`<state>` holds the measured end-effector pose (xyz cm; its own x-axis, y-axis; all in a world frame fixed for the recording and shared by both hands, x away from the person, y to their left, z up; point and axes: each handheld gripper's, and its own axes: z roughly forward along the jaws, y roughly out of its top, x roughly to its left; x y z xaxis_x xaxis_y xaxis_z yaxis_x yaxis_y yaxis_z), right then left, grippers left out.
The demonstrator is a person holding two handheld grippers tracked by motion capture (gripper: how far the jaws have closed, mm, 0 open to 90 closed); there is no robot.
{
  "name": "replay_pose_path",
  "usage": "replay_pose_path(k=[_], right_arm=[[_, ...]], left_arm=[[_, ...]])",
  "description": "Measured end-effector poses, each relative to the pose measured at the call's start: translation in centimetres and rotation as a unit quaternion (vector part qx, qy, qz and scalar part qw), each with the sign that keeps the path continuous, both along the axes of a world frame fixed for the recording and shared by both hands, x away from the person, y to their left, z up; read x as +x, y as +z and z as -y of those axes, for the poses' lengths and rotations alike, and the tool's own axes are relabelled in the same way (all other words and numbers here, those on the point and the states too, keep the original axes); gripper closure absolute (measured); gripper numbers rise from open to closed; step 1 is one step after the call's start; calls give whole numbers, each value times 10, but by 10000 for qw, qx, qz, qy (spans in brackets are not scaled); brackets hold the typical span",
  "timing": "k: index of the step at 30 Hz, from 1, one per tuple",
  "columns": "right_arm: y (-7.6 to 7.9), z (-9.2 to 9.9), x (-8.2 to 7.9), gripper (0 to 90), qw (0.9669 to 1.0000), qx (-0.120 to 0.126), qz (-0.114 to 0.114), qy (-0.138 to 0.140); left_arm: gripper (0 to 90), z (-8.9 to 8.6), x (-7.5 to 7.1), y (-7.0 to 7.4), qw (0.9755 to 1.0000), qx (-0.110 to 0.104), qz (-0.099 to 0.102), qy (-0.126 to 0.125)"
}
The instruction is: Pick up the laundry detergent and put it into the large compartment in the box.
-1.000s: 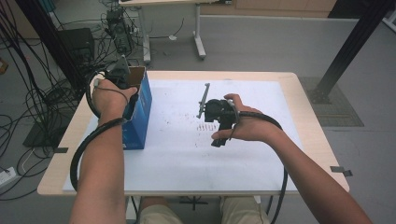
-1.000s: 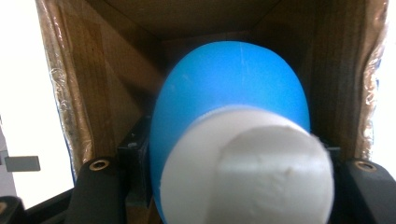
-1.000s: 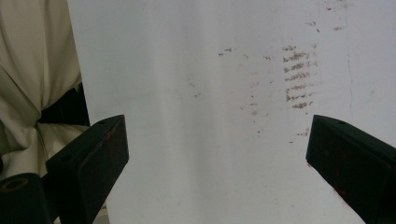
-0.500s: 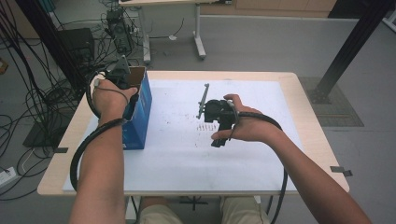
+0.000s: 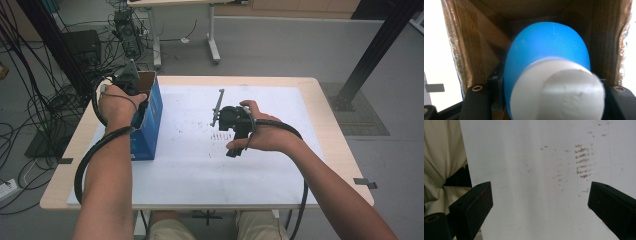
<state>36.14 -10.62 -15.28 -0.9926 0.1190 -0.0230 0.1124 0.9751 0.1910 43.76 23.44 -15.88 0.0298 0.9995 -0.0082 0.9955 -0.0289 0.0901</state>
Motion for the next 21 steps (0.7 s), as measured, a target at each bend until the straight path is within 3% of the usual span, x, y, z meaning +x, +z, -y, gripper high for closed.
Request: replay_pose_path(k=[21], right_arm=[[-1,3,1,57,10000,23,-14,-32]], left_arm=[[369,-1,0,0,10000,-21,-19,8]])
